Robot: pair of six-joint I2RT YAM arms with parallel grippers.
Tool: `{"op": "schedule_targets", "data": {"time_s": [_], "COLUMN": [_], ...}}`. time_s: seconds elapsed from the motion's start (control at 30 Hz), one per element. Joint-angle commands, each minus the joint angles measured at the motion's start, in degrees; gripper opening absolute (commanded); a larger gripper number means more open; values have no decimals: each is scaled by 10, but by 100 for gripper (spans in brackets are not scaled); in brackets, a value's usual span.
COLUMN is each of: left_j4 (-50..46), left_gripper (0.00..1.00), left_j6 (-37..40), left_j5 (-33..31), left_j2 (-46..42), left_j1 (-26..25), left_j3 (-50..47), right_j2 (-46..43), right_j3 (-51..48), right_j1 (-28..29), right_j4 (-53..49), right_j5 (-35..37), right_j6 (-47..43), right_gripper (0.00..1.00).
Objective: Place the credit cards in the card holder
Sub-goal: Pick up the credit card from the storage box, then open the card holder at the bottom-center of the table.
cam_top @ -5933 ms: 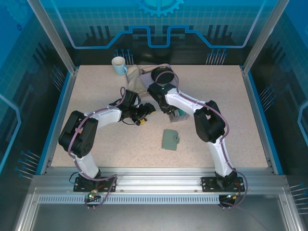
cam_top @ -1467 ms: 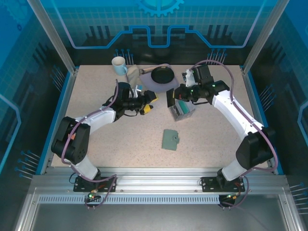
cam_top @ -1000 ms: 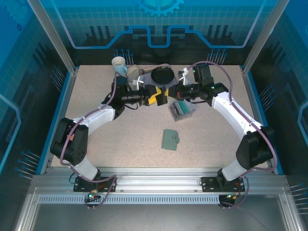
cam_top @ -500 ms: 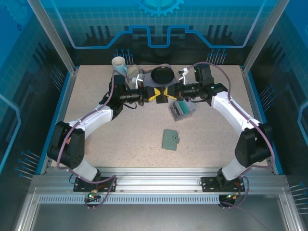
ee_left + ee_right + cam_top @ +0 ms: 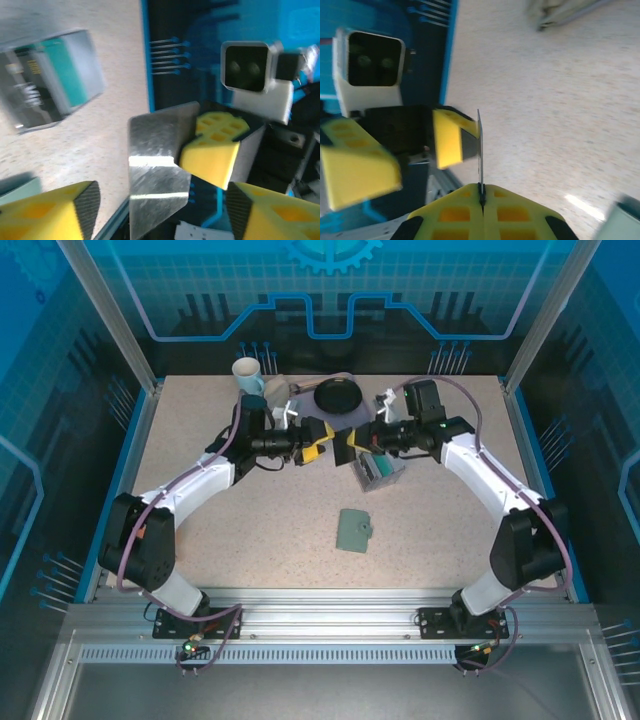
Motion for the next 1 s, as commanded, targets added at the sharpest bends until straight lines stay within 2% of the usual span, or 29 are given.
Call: {"op": "schedule_targets", "data": {"time_s": [0.0, 0.1, 0.2, 0.33, 0.43, 0.73, 0.97], "left_j4": [-196, -198, -199, -206, -212, -225, -237], "left_gripper": [78, 79, 79, 79, 79, 79, 78], "left_j6": [96, 91, 83, 78, 80, 91, 102], "left_j5": [-90, -105, -131, -156, -166, -168, -173], "left_j2": [-15, -18, -20, -19, -12, 7, 28], "left_j1": [-6, -13, -26, -45, -57, -77, -103], "left_j3": [6, -43, -82, -103, -102, -81, -61], "right_j2": [-50, -65, -63, -58, -45, -51, -89], "right_j3": [-46, -83, -119, -156, -162, -222, -254], "right_j1": [17, 74, 135, 199, 236, 238, 224], "right_j4": [-94, -115, -120, -85, -102, -103, -100], "right_j5": [151, 239, 340, 377, 431, 455, 460], "right_j6": [-35, -22, 29, 94, 131, 161, 161], "right_gripper": [1, 0, 0, 0, 0, 0, 0]}}
